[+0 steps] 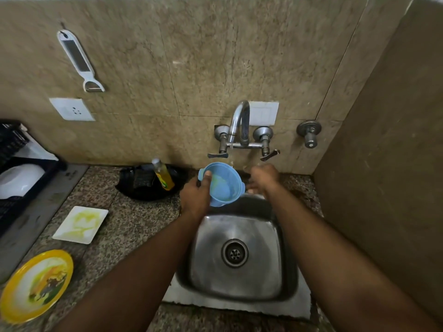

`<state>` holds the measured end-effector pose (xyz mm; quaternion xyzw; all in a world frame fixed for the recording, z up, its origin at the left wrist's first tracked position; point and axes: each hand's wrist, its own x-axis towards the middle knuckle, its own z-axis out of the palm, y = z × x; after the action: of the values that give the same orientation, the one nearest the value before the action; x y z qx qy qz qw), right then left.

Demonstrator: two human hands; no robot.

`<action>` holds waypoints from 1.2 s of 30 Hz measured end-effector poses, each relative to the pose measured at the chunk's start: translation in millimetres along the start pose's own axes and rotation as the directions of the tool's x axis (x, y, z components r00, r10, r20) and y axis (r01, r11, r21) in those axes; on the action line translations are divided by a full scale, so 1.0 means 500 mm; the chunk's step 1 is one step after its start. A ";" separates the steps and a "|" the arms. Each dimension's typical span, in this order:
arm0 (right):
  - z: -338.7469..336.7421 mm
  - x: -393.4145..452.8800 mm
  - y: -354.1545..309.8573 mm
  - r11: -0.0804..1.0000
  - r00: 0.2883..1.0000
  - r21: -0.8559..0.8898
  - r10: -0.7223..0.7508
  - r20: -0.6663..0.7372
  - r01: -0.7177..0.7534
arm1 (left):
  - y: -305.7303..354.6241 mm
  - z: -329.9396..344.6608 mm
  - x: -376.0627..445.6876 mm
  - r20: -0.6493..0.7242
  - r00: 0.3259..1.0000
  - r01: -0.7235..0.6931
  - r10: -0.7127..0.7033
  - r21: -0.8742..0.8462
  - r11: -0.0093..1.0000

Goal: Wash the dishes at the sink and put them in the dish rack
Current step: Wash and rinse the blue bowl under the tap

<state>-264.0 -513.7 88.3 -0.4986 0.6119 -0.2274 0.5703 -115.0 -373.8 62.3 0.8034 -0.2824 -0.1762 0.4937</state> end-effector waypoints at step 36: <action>0.068 -0.042 0.048 0.964 0.960 0.035 -0.266 0.089 0.264 | 0.041 -0.020 -0.008 -0.088 0.975 -0.184 0.205 0.201 0.962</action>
<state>-244.2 -475.9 69.7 -0.5794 0.5097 -0.2852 0.5685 -118.5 -371.7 85.2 0.8239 -0.3486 -0.0547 0.4434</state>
